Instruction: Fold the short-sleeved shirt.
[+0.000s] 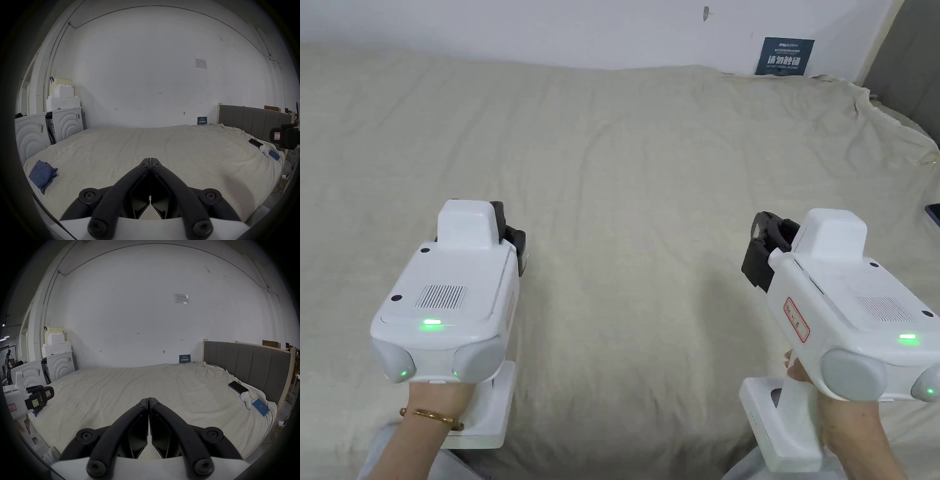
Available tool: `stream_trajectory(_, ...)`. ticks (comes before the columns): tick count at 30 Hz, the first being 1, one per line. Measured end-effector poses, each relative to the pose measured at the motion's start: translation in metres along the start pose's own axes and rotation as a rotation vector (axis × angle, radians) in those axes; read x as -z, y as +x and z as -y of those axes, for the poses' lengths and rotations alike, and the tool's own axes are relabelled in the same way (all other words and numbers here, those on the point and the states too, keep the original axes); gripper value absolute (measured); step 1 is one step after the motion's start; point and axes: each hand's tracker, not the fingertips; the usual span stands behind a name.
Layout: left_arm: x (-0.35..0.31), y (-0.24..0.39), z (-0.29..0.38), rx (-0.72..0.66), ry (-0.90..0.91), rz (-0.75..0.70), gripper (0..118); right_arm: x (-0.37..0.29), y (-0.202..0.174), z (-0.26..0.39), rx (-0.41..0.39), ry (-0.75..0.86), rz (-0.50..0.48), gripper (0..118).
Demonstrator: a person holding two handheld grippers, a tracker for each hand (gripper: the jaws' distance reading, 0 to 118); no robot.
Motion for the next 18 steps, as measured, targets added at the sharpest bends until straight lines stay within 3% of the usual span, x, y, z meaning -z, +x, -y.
stream_trajectory(1,-0.001,0.0,0.0,-0.005,0.009,-0.004,2,0.001,0.0,-0.002,0.006,-0.019,0.0,5)
stream_trajectory(2,-0.002,0.0,-0.001,-0.008,0.009,-0.013,7,0.002,0.0,-0.003,0.015,-0.033,0.007,20)
stream_trajectory(3,-0.002,0.0,-0.003,-0.01,0.008,-0.015,20,0.003,0.0,-0.004,0.02,-0.044,0.012,47)
stream_trajectory(4,-0.002,-0.001,-0.004,-0.018,0.007,-0.019,38,0.005,0.001,-0.006,0.022,-0.066,0.016,91)
stream_trajectory(5,-0.002,-0.002,-0.005,-0.029,0.004,-0.019,63,0.005,0.001,-0.007,0.026,-0.066,0.013,111)
stream_trajectory(6,-0.002,-0.003,-0.006,-0.037,-0.004,-0.016,92,0.004,0.002,-0.006,0.039,-0.058,0.006,118)
stream_trajectory(8,-0.003,-0.005,-0.008,-0.051,-0.004,-0.016,118,0.001,0.002,-0.01,0.047,-0.056,-0.006,118)
stream_trajectory(13,-0.007,-0.004,-0.014,-0.069,-0.049,-0.03,118,0.001,-0.001,-0.025,0.069,-0.162,-0.012,118)
stream_trajectory(18,-0.009,-0.004,-0.009,-0.135,-0.199,-0.018,118,0.013,-0.013,-0.035,0.103,-0.504,0.031,118)
